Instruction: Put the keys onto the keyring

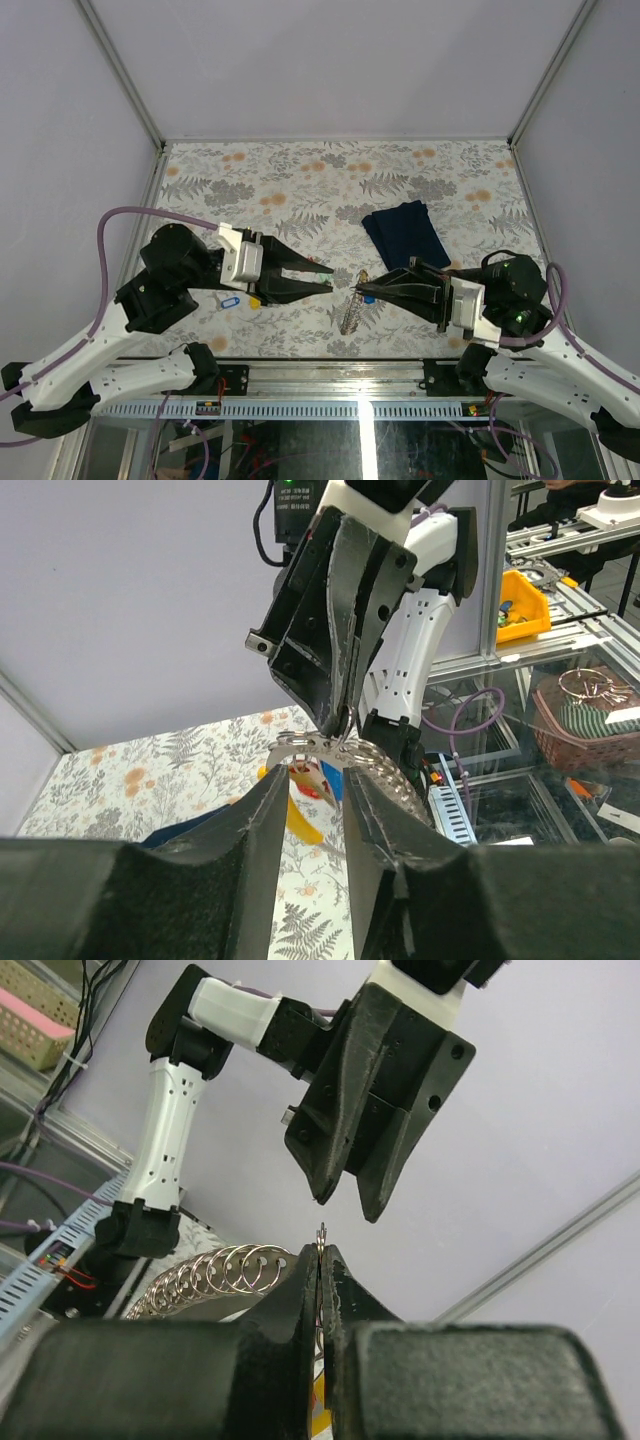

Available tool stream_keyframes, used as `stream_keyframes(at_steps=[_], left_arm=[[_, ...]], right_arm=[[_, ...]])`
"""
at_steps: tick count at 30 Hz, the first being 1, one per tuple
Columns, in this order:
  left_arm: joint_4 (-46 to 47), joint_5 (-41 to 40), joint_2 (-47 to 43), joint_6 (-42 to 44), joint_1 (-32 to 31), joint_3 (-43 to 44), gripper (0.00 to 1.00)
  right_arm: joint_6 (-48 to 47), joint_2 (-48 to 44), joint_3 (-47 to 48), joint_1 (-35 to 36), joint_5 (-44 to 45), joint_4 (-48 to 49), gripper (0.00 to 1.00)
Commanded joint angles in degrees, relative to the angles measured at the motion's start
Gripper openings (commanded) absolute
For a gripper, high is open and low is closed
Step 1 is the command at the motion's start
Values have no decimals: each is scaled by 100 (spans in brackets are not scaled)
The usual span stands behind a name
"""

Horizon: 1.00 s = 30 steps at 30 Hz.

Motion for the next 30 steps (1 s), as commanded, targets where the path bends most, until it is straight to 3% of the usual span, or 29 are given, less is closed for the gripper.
stream_keyframes(at_steps=[1,11,18,26,30], left_arm=[[559,248,48,-94,-12,26,31],[621,548,65,67,-5,30,33],[621,498,163,133,-8,-33,37],[614,432,185,166,-10,-28,37],[406,-361,150,35,-6,-113,38]], right_arm=[[-1067,-2,282,26,-344,111,0],[-1726,91,399,31,-570,-56,0],[-708,178,341,31,-194,636,0],[-309,150,223,25,-9,800,0],[-44,71,368,27,529,49,0]])
